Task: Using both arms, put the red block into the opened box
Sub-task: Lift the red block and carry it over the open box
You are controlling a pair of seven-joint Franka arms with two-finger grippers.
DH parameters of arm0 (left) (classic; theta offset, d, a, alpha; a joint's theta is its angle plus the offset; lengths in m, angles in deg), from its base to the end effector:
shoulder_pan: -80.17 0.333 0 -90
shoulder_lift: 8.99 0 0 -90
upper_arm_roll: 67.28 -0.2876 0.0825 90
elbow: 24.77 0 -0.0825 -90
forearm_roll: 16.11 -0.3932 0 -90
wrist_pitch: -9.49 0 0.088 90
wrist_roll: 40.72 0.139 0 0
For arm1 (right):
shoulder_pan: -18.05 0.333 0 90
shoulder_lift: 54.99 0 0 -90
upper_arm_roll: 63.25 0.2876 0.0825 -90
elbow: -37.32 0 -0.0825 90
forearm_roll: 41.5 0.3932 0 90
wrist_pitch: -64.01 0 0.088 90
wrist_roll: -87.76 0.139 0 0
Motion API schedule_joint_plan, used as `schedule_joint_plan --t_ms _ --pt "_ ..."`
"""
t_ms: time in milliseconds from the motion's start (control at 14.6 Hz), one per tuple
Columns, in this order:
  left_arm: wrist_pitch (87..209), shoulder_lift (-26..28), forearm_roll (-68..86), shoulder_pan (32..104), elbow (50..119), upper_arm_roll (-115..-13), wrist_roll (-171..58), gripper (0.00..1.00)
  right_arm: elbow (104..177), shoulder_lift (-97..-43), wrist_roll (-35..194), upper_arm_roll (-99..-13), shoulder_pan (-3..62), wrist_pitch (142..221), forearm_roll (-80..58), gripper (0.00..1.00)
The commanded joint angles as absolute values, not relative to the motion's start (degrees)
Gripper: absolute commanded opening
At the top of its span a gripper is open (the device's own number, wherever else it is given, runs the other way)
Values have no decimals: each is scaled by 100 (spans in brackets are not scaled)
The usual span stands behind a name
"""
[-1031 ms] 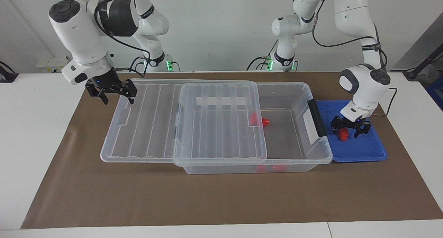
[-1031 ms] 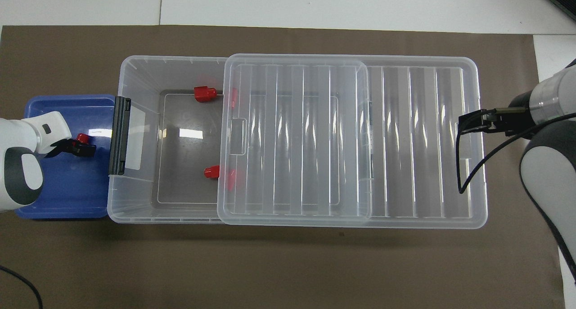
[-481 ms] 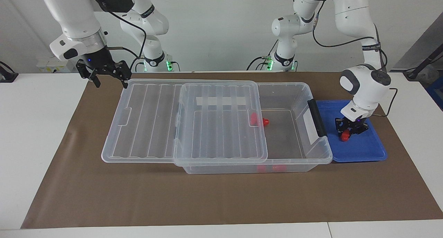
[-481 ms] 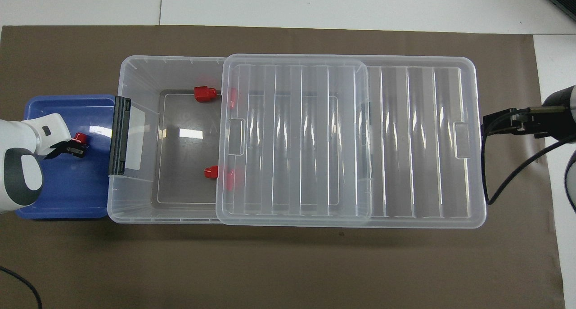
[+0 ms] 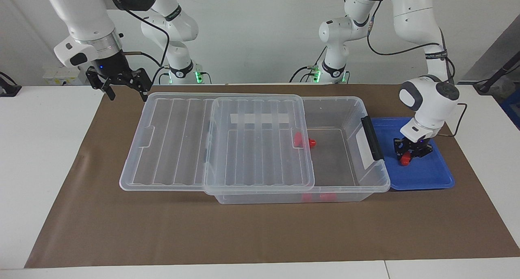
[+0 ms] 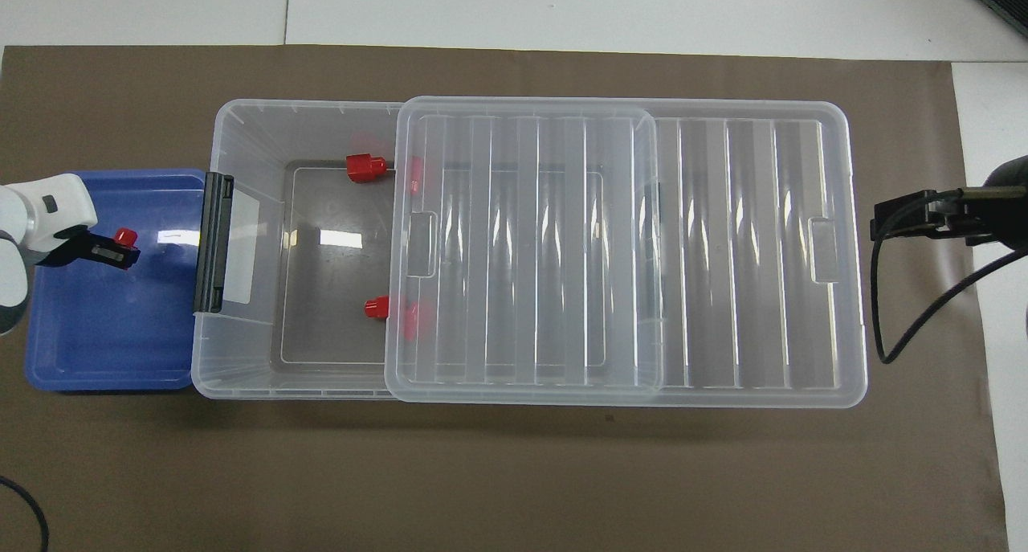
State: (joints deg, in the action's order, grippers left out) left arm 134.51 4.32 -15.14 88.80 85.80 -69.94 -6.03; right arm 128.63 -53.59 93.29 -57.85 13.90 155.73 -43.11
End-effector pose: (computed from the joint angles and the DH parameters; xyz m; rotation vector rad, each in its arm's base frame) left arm 0.5982 0.1178 0.3061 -3.0740 0.6234 -0.0312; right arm 0.5608 0.0089 0.5695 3.1105 -0.1156 0.0517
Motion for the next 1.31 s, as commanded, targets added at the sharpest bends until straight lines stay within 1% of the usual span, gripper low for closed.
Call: schedule_joint_plan --t_ms 0,137,206,344,481,550,687,893,1031,1168,1237 --pt "11432 375 -1567 8896 7063 -7000 -740 0 12741 -5394 9461 -5745 1339 15437 -4309 100" --pt "10481 367 -1523 8800 6420 -6922 -1475 0 12698 -5394 9461 -5727 1339 15323 -4308 100" --pt "10198 341 -1497 8652 6269 -6808 -2071 0 12689 -5385 9461 -5762 1331 15253 -4291 100" --pt "10160 191 -1540 8073 6250 -6614 -3581 0 12688 -5368 9461 -5954 1444 15234 -4299 100" --pt "10326 191 -1558 7396 6276 -6614 -4884 0 12706 -5280 9426 -6218 1629 15173 -4282 100" --pt "10501 182 -1549 7219 6320 -6605 -5307 0 12715 -5254 9426 -6245 1664 15138 -4256 100" --pt "10966 112 -1549 6964 6574 -6605 -5932 0 12715 -5253 9435 -6254 1726 15085 -4256 100" --pt "12081 -142 -1549 6717 7460 -6605 -6654 0 12723 -5262 9426 -6412 1936 15032 -4238 100" --pt "12872 -301 -1549 6647 8119 -6605 -6979 0 12750 -5297 9426 -6413 1954 15032 -4221 100" --pt "13515 -363 -1549 6611 8542 -6605 -7131 0 12768 -5288 9426 -6413 1955 15032 -4220 100" --pt "13657 -311 -1558 6611 8631 -6605 -7131 0 12776 -5288 9426 -6413 1955 15041 -4220 100"
